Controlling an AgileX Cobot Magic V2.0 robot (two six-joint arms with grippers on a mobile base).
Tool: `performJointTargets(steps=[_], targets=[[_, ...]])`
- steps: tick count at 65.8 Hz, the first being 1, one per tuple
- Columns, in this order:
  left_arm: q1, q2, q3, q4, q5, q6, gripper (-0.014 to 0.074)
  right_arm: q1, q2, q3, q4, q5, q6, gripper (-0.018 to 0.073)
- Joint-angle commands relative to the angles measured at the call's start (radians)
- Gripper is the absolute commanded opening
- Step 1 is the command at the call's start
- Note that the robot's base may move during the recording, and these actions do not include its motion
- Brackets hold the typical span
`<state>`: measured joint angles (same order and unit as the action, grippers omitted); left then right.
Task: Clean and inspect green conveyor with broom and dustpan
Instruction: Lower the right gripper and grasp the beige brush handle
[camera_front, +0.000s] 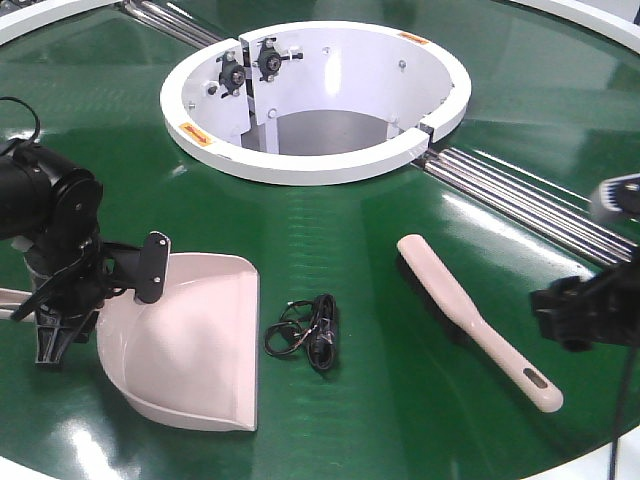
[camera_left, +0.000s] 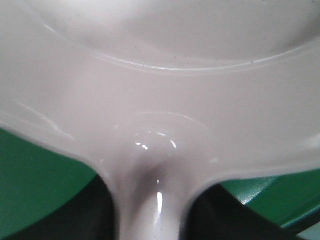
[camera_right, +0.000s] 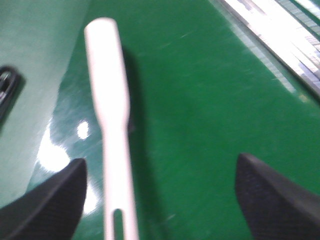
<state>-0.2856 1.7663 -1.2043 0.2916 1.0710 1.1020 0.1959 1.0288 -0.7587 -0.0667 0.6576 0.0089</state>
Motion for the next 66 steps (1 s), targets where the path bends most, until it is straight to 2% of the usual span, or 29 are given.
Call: performJointTargets(steps=[1, 19, 40, 66], targets=[[-0.007, -0.038, -0.025, -0.001, -0.008, -0.009, -0.0007, 0.038, 0.066, -0.083, -0.012, 0.008, -0.009, 0.0623], [-0.007, -0.038, -0.025, -0.001, -0.008, -0.009, -0.0007, 0.090, 0.273, -0.206, -0.004, 0.156, -0.071, 0.0577], [-0.007, -0.038, -0.025, -0.001, -0.008, -0.009, -0.0007, 0.087, 0.488, -0.311, 0.004, 0.239, -0.083, 0.0567], [-0.007, -0.038, -0.025, -0.001, -0.008, -0.009, -0.0007, 0.087, 0.651, -0.381, -0.010, 0.333, -0.089, 0.0564]])
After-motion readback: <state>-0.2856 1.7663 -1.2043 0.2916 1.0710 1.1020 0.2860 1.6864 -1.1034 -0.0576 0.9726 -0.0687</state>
